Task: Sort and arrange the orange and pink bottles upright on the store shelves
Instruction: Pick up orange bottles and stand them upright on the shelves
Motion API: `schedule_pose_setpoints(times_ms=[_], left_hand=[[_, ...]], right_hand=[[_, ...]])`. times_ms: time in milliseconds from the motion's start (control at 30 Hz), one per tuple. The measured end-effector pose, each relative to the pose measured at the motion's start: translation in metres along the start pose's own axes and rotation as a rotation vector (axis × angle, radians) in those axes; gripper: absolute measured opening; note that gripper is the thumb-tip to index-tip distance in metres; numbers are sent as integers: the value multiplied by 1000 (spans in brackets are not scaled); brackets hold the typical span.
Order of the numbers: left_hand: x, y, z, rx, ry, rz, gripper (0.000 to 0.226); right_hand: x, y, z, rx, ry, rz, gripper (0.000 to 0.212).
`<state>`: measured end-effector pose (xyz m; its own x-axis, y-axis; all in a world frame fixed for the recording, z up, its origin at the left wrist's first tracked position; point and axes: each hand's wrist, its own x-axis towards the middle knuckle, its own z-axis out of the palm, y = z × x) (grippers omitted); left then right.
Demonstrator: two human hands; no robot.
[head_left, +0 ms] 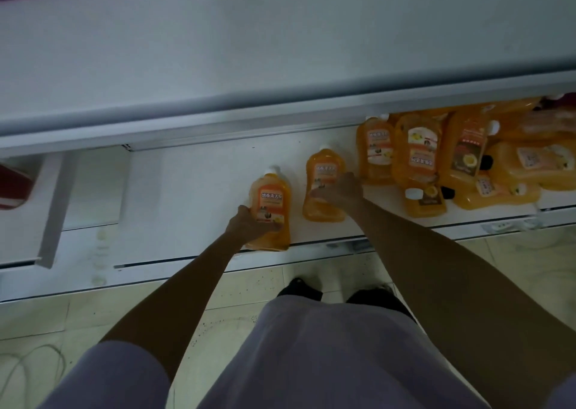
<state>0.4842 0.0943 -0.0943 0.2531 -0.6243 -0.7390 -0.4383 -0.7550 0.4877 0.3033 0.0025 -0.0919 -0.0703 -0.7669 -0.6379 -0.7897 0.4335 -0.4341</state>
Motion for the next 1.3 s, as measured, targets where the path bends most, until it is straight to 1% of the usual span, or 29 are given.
schedule_pose_setpoints(times_ms=[100,133,233,267,333,367,433,467,500,567,633,667,733,767,933,1067,1167,1300], left_hand=[[-8,-2,-3,-49,-17,-13,88],[-9,-3,-3,-73,-26,-10,82],[-25,-7,-7,-199,-95,34,46],[-31,-11,-7,-236,-118,40,42],[-45,-15,-7,-275,-159,52,46],[-54,-15,-5,-288,-166,63,55],[-65,-16,2,-300,-154,79,81],[-68,-16,7,-310,-137,84,88],[-76,-11,12,-319,-120,104,86],[-86,1,28,-344,-76,153,71],[-97,19,50,-361,-44,207,67],[-104,31,62,-369,-21,241,63],[-122,58,86,-366,9,312,48],[-131,71,98,-362,6,355,46],[-177,146,168,-302,-52,592,54],[-220,203,237,-293,-124,807,74],[-248,244,286,-284,-222,942,86],[-287,300,345,-233,-339,1072,88]], right_hand=[[-5,12,8,57,-18,5,114],[-8,15,8,59,-32,-2,114],[-17,27,7,93,-145,-52,110],[-21,35,5,121,-188,-62,108],[-31,49,-2,168,-226,-114,100],[-36,57,-6,197,-236,-143,95],[-50,71,-17,254,-232,-180,88],[-57,79,-24,280,-221,-204,85],[-66,84,-31,321,-197,-230,83],[-84,98,-48,398,-119,-280,80],[-100,115,-72,435,-27,-336,76],[-108,125,-86,444,18,-353,77],[-117,150,-113,471,127,-362,86],[-122,164,-127,490,182,-360,91],[-151,235,-204,668,436,-360,102],[-182,305,-263,749,627,-339,100],[-210,355,-305,759,782,-333,100],[-238,410,-363,811,944,-292,100]])
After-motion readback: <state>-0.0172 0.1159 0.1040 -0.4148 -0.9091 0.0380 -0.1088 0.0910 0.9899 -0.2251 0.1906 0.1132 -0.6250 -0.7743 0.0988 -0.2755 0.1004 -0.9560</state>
